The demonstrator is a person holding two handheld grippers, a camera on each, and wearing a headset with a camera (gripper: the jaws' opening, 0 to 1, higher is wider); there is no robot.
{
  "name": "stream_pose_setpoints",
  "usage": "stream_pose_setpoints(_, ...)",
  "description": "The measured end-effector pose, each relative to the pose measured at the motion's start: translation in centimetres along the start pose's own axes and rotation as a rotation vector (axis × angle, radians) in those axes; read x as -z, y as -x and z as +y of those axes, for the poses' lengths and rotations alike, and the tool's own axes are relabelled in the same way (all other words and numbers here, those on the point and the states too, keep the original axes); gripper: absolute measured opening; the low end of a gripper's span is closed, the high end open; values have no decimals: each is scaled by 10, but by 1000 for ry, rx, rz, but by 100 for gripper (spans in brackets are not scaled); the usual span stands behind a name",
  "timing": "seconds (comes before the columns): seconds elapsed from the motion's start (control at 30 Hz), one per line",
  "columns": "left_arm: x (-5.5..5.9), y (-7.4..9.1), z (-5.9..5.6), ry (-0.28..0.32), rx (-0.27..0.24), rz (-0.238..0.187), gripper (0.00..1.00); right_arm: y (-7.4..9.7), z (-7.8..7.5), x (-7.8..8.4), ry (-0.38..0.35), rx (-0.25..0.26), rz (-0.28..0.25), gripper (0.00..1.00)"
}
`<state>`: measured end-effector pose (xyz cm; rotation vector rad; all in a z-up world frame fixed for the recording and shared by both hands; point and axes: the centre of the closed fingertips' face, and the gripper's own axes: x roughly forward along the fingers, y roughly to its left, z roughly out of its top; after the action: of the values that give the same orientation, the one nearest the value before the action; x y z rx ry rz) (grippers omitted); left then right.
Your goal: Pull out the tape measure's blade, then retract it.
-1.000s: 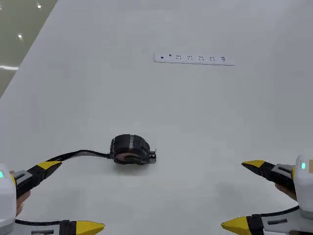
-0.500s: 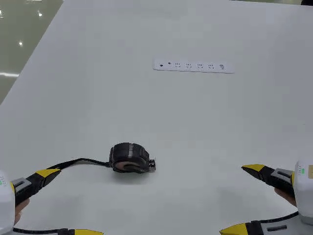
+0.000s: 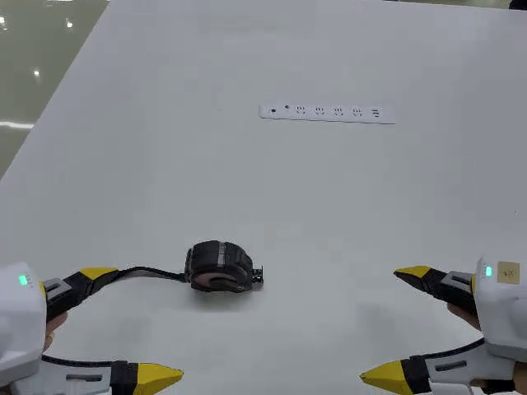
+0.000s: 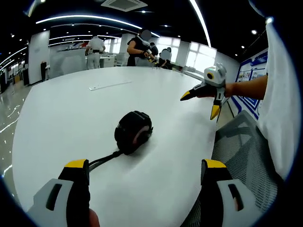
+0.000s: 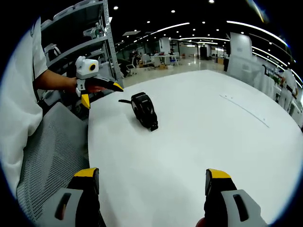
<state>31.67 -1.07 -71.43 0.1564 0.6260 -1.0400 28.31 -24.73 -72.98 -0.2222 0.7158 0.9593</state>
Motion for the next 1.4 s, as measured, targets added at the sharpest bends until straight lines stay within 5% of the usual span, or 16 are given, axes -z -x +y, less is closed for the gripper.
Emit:
stream_pose_setpoints(0.6, -10, -36, 10, -117, 96, 60, 92, -33, -9, -6, 63, -67, 36, 93)
stream_pose_setpoints(1.4, -9, -77, 18, -242, 212, 158, 78, -76, -16, -20, 146, -161, 69, 91)
